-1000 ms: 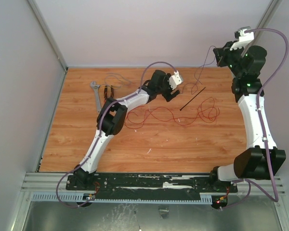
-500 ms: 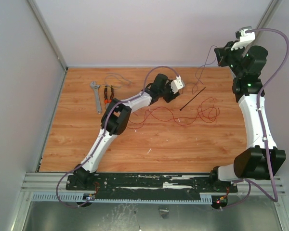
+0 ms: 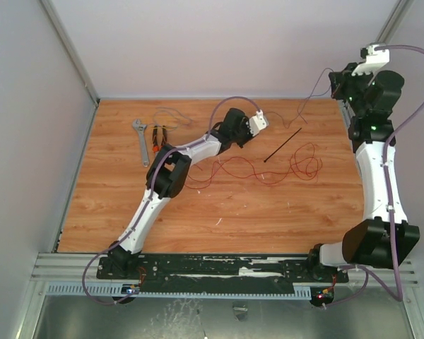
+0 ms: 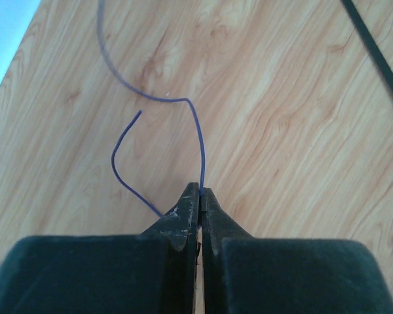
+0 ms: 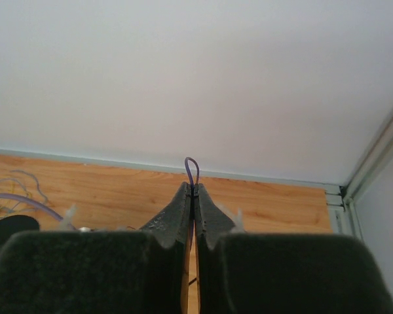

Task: Zip-tie the wires
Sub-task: Place the cable at the center of the board.

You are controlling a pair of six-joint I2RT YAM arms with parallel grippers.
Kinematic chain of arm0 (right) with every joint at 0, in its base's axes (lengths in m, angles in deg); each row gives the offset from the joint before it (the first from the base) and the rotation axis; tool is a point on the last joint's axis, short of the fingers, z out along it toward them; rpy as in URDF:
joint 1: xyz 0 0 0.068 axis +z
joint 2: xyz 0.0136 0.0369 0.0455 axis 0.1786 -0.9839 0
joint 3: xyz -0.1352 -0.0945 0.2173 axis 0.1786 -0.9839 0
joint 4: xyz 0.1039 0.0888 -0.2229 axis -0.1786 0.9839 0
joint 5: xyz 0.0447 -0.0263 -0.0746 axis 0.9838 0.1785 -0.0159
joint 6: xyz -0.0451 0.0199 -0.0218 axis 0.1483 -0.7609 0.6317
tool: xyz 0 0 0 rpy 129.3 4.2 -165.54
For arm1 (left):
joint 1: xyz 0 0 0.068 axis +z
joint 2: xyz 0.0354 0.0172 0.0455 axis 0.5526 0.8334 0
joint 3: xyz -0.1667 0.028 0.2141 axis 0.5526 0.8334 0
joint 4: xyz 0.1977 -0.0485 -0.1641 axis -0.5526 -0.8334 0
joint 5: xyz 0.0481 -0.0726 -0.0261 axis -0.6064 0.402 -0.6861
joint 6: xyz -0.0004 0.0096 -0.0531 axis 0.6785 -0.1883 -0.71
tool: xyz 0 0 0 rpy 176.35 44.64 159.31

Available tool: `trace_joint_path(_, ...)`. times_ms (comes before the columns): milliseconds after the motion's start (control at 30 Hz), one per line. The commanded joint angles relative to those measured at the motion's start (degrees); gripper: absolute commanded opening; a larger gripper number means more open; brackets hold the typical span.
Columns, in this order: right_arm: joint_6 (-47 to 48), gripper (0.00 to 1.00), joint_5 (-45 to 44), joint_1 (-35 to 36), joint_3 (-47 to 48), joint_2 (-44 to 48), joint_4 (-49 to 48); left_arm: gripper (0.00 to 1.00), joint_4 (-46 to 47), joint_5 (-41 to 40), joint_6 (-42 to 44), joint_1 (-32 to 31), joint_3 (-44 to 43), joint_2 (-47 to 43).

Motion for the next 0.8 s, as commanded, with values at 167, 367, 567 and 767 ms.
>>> trace_joint_path(167, -1.94, 0.0, -2.3, -4.18, -3.87, 6.72, 2.84, 0.0, 1.64, -9.04, -0.2, 2.19, 17.14, -25.41)
trace_joint_path(367, -3.05, 0.0, -4.41, -6.55, -9.6, 10.69, 4.65, 0.0, 2.2, -16.87, -6.13, 2.29, 34.14, -44.1)
trace_joint_path(567, -6.6, 0.0, -1.38, -7.92, -19.79, 16.27, 1.1, 0.0, 2.1, -19.9, -14.4, 2.21, 51.69, -60.46)
trace_joint_path(767, -10.1, 0.0, -2.64, -7.48, -31.08, 21.4, -2.13, 0.0, -0.43, -24.81, -20.4, 2.21, 63.29, -73.05)
